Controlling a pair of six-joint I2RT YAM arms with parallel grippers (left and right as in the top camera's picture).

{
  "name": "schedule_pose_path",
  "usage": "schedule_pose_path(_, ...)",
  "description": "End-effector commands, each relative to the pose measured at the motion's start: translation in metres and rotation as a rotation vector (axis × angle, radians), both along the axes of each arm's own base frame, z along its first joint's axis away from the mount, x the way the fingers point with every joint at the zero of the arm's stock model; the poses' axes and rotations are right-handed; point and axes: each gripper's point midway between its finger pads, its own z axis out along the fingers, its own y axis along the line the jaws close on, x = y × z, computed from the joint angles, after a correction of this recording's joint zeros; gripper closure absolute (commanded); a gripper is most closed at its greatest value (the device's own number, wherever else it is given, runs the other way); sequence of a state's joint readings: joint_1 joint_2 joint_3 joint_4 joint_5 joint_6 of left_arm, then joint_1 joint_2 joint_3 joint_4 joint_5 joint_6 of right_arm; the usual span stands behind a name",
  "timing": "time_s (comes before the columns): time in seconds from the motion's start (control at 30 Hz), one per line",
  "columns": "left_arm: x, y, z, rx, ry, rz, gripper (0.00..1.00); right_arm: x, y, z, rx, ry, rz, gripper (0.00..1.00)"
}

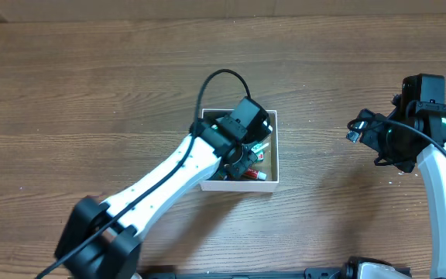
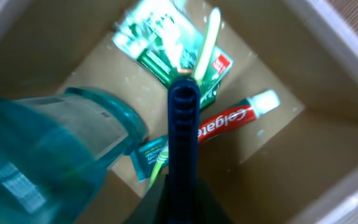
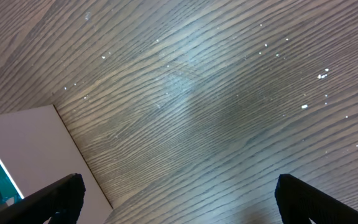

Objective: Pack container
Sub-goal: 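Lower the blue razor into the box and release it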

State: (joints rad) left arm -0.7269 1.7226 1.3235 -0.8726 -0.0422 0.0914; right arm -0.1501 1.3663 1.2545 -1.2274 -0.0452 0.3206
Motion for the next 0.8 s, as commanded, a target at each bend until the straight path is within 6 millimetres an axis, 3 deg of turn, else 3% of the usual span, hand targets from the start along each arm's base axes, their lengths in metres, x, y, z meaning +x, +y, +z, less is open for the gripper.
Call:
schedule_pose_path(0.0,0.001,0.001,-0.023,0.052,0.036,-0.018,0.67,0.001,-0.001,0.003,-0.001,-0.012,0.001,0.0)
schedule_pose_path(0.03,0.0,0.002,-0.026,0.058,0.042,-0.018,0.55,0.001,-0.001,0.003,-0.001,-0.012,0.001,0.0)
schedule_pose_path(0.07,0.0,0.002,-0.027,0.062,0.044,-0.019,0.49,0.001,-0.001,0.003,-0.001,-0.012,0.001,0.0)
schedule_pose_path(0.17,0.002,0.001,-0.011,0.052,0.029,-0.018,0.51,0.001,-0.001,0.003,-0.001,-0.01,0.001,0.0)
schedule_pose_path(0.27,0.006,0.003,0.041,0.036,-0.024,0.001,0.53,0.001,-0.001,0.003,-0.001,-0.01,0.001,0.0)
schedule_pose_path(0.37,0.012,0.02,0.098,0.041,-0.122,0.086,0.52,0.001,-0.001,0.003,-0.001,-0.01,0.001,0.0)
schedule_pose_path(0.43,0.023,0.048,0.132,0.055,-0.236,0.24,0.41,0.001,0.002,0.003,-0.006,-0.01,0.027,0.0)
schedule_pose_path(0.53,0.03,0.1,0.156,0.025,-0.287,0.52,0.19,0.004,0.022,0.003,-0.023,-0.018,0.114,0.0)
schedule_pose_path(0.63,0.04,0.14,0.165,-0.018,-0.289,0.692,0.11,0.016,0.047,0.007,-0.081,-0.068,0.213,0.0)
schedule_pose_path(0.77,0.064,0.187,0.166,-0.147,-0.238,0.851,0.04,0.052,0.089,0.023,-0.098,-0.239,0.327,0.0)
